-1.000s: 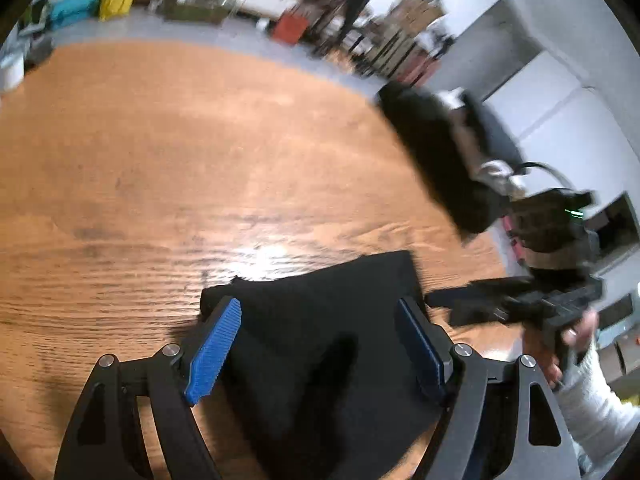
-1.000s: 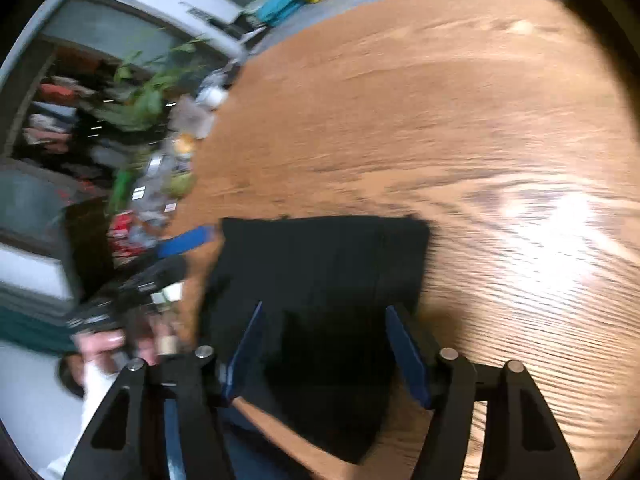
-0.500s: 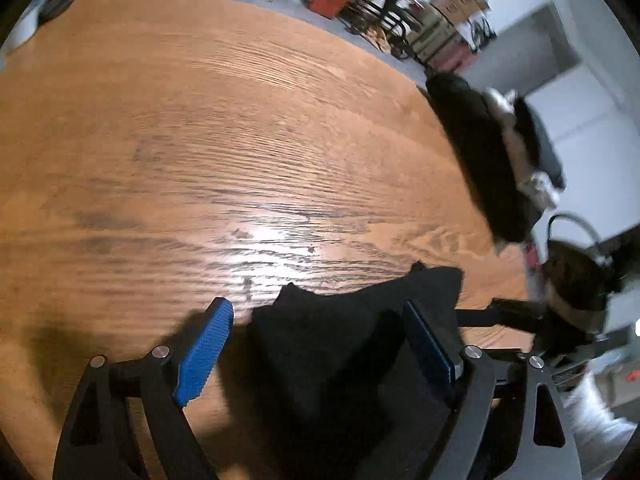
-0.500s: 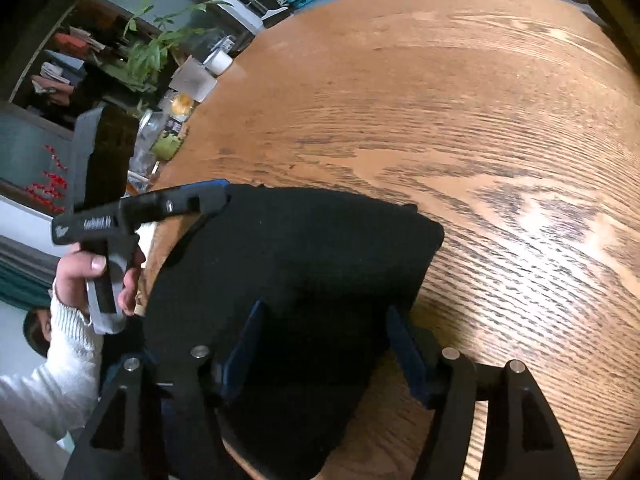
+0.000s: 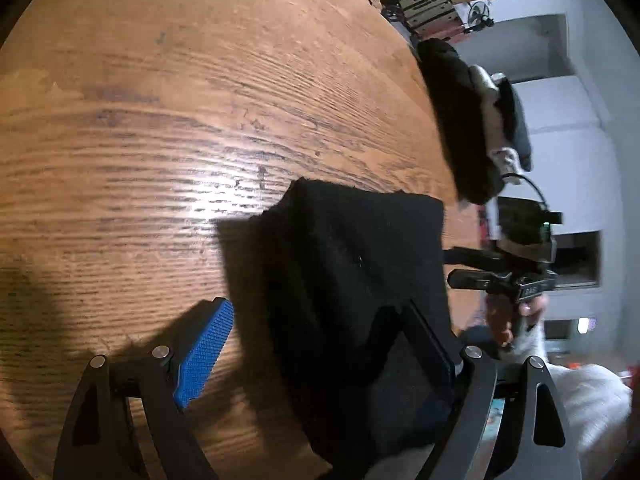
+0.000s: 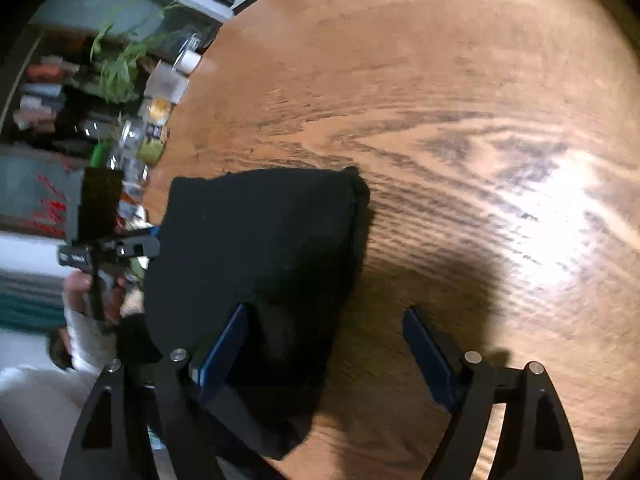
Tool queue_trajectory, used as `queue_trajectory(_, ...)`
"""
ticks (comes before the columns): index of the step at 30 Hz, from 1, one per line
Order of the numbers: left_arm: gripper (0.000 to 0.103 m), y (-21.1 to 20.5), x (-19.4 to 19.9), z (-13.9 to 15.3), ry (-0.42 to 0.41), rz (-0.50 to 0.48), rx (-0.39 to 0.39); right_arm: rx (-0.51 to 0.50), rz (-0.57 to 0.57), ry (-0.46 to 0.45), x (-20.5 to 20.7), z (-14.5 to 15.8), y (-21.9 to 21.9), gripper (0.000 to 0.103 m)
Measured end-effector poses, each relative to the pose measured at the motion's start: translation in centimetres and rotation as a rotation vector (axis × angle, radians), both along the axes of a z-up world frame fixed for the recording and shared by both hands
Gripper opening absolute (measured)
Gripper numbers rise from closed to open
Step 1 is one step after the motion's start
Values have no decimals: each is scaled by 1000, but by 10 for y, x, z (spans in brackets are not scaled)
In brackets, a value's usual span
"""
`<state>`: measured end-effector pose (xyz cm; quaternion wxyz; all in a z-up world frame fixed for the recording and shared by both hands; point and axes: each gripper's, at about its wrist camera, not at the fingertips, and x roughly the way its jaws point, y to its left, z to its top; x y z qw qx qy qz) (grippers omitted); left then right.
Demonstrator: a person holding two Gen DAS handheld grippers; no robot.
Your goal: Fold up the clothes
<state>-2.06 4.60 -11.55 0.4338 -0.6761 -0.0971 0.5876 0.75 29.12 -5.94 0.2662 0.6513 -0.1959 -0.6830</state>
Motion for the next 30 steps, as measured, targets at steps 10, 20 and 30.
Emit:
queue_trajectory(10, 86, 10, 1, -26, -228, -83, 96, -240, 58, -142, 1, -24, -3, 84)
queue_trajectory(20, 86, -6, -26, -36, -315, 11, 136, -317, -24, -240, -2, -37, 23, 79)
queue_trajectory(30, 86, 19, -30, -27, -259, 50, 64, -64, -121, -114, -1, -11, 32, 81)
